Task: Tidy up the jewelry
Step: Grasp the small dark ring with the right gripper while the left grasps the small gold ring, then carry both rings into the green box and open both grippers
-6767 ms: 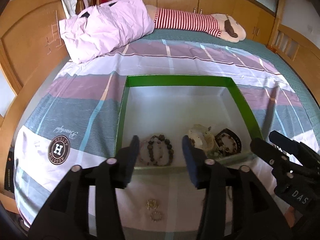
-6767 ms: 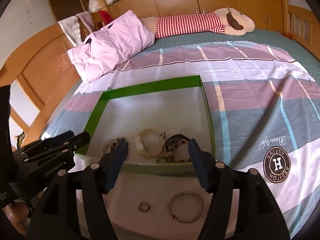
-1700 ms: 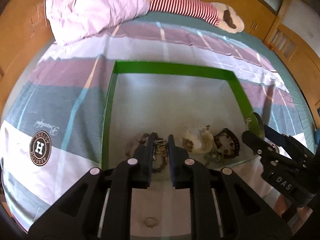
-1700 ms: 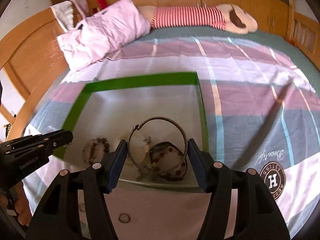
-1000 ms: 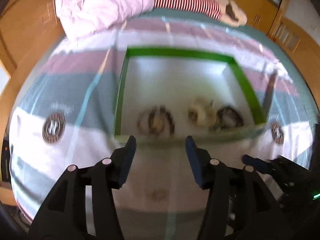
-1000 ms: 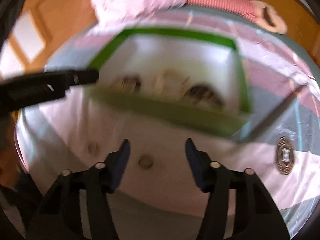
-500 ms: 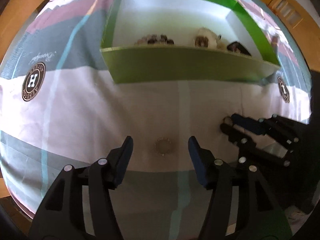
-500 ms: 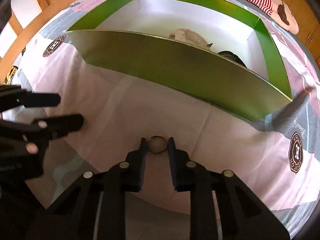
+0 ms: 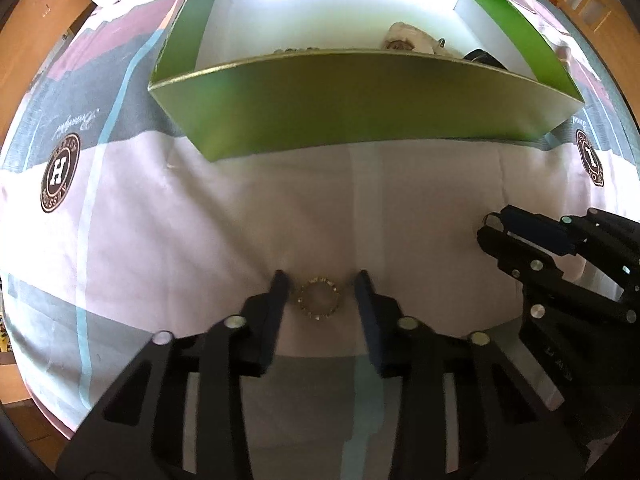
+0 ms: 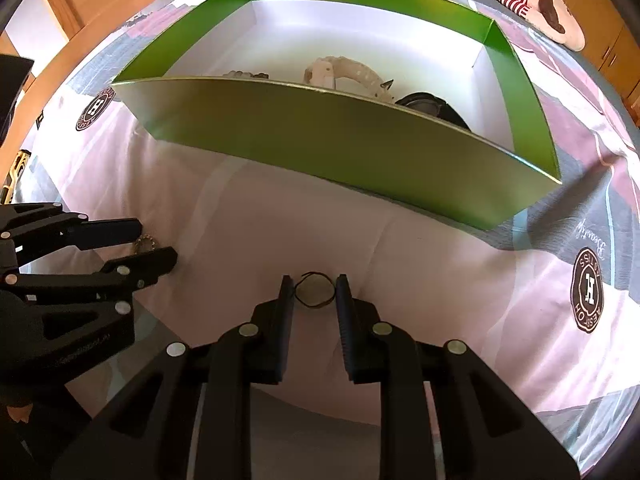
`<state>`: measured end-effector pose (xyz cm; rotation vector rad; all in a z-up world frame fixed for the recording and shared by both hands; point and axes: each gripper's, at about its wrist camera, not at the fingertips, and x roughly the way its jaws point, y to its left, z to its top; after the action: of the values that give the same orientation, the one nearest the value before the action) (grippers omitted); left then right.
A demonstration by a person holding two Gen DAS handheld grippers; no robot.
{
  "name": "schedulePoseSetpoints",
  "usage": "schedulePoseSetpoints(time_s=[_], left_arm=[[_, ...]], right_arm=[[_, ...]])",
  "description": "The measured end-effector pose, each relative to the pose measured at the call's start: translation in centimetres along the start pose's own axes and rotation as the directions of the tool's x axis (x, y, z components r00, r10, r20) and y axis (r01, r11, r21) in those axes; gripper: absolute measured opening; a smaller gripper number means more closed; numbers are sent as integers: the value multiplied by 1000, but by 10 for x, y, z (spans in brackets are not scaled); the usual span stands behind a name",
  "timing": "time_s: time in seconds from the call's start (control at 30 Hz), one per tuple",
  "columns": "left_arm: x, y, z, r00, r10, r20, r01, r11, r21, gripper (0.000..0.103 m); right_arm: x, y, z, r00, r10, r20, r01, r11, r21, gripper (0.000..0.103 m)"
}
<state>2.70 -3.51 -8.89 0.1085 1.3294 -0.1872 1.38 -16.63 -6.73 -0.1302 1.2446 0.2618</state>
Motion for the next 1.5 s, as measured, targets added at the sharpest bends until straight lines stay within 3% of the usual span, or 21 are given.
schedulePoseSetpoints(time_s=[0.87,1.2,1.37,1.5], left_arm=[[-37,-18,-2,988,30,151,-40,997,66,21],[-37,-23,0,988,33,153,-45,996,78,21],[-46,-21,9,981,48,186,-59,997,51,21],[-75,-5,24,963,27,268,-25,1000,-9,21]], right_arm=[[-19,2,-5,999,-5,49,4,999,32,21],[-17,2,-5,999,-6,43,5,1000,26,21],[-34,-5,0,995,-4,96,0,999,44,21],[-67,-15,11,975,-27,220,16,999,52,21]])
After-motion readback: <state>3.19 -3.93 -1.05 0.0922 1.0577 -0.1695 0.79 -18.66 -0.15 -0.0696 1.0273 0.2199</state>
